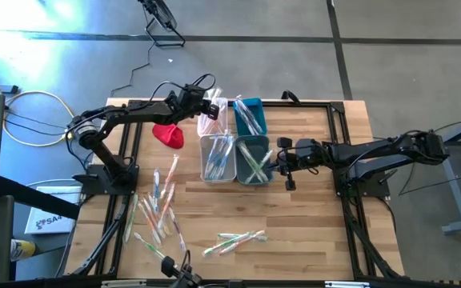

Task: Pick & Place Toothbrushes
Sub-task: Put the orange toothbrush into the transparent bin

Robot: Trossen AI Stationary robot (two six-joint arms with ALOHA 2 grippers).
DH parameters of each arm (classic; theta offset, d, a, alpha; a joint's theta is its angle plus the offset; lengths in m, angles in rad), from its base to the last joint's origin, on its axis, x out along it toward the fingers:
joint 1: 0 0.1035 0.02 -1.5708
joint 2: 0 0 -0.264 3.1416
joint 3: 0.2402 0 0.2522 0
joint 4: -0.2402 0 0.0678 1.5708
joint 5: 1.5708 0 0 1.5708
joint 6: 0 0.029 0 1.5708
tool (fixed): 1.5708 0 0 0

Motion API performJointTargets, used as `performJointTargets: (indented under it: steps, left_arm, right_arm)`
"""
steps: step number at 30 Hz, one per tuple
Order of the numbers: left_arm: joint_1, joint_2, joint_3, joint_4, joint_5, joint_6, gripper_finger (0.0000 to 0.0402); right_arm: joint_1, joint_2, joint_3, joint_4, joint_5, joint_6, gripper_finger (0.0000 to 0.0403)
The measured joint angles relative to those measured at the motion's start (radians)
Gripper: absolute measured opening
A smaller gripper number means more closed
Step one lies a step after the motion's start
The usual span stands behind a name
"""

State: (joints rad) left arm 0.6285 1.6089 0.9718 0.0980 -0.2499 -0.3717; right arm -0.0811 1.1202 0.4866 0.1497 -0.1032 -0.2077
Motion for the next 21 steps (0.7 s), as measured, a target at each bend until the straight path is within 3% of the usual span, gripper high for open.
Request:
performJointTargets:
  steps: [12,21]
  left_arm:
    - [0.0,0.0,0.0,0.011,0.012,-0.026,0.0173]
    - [0.0,0.0,0.0,0.009,0.013,-0.026,0.0198]
  right_arm:
    - [0.0,0.0,0.0,0.0,0.0,0.0,0.0002]
    - [0.0,0.0,0.0,0.0,0.0,0.0,0.0002]
